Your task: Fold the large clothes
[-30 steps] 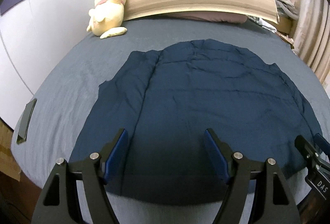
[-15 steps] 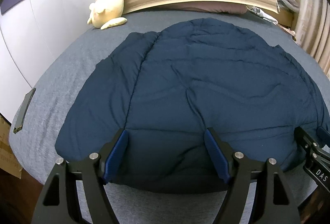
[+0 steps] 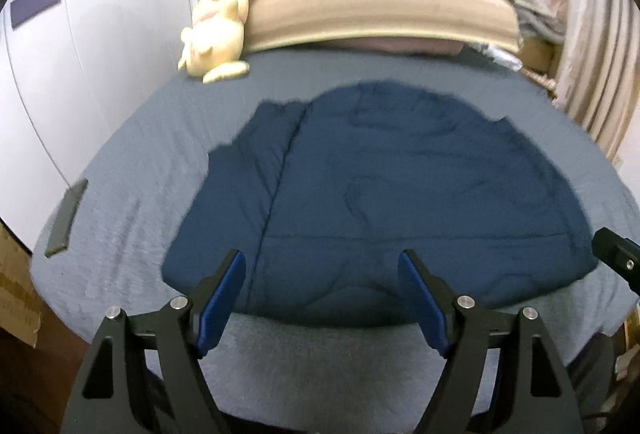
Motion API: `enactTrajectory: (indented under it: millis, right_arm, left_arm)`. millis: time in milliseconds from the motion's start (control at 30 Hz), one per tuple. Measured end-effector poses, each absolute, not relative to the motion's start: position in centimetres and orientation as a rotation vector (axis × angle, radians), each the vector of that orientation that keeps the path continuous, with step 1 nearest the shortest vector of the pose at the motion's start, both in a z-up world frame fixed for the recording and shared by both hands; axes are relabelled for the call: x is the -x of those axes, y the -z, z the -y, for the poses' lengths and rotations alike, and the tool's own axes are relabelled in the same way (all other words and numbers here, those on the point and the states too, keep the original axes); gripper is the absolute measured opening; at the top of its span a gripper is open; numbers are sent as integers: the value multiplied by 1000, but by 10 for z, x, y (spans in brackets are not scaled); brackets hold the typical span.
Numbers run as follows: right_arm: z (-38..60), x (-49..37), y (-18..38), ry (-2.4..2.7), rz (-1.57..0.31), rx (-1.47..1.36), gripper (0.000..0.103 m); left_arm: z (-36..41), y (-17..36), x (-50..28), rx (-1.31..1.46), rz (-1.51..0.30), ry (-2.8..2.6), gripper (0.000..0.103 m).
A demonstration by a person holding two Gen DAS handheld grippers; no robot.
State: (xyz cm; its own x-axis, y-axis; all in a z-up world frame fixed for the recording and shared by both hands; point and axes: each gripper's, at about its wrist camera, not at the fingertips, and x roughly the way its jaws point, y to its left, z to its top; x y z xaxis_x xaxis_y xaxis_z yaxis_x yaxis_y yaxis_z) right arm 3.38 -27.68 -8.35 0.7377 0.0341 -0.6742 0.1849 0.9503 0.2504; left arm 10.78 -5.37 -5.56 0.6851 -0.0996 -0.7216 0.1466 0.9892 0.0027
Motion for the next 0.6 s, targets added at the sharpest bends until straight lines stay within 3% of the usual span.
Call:
enactTrajectory:
  millis: [200, 600]
  right_arm:
    - [283, -5, 72, 73, -617, -285, 103]
    - [387, -30, 156, 198, -625, -684, 103]
  left_arm:
    - [32, 41, -101, -49, -705, 95, 87]
    - [-54, 120, -170, 164, -900, -70, 87]
